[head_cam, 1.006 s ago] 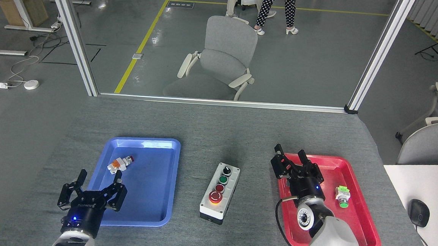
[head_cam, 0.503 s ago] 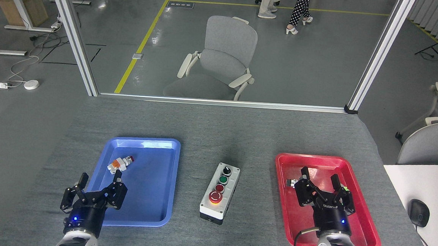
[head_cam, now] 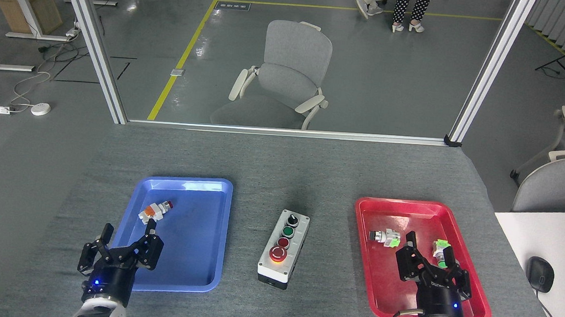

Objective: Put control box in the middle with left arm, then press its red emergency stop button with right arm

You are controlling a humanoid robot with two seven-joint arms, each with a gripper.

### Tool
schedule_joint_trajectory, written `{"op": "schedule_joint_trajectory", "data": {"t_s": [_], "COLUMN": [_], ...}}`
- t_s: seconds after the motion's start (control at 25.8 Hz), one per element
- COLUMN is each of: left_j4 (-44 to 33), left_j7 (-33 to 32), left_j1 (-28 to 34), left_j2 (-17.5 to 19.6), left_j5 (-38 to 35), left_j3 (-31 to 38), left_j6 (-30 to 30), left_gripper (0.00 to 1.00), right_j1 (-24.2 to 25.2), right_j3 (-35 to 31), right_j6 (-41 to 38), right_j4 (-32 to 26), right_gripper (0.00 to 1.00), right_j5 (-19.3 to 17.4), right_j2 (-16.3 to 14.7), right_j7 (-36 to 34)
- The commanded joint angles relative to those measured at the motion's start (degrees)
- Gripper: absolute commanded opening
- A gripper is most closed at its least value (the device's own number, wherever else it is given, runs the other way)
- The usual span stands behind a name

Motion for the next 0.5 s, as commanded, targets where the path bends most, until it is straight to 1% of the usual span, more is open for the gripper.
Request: {"op": "schedule_joint_trajectory", "data": {"t_s": [0.0,0.12,0.27,0.46], "left_j4": [0.0,0.0,0.0,0.0], "left_j7": [0.0,0.0,0.0,0.0], "left_j1": [0.0,0.0,0.0,0.0], "left_j2": [0.0,-0.1,0.0,0.0], "left_j5": [0.0,0.0,0.0,0.0], "left_j3": [0.0,0.0,0.0,0.0], "left_j6": [0.0,0.0,0.0,0.0], "left_gripper": [1.0,1.0,1.0,1.0], "right_j1": [0.0,-0.2,-0.7,-3.2], "right_j3": [0.3,0.7,1.0,1.4], "right_j6": [0.5,0.7,0.5,0.5], "right_j4": [0.6,1.0,2.9,4.3], "right_gripper": [1.0,1.0,1.0,1.0], "right_j5": [-0.1,0.2,0.1,0.0], "right_j2": [0.4,0.4,-0.1,-0.3], "right_j7": [-0.3,-0.3,-0.3,-0.3]}}
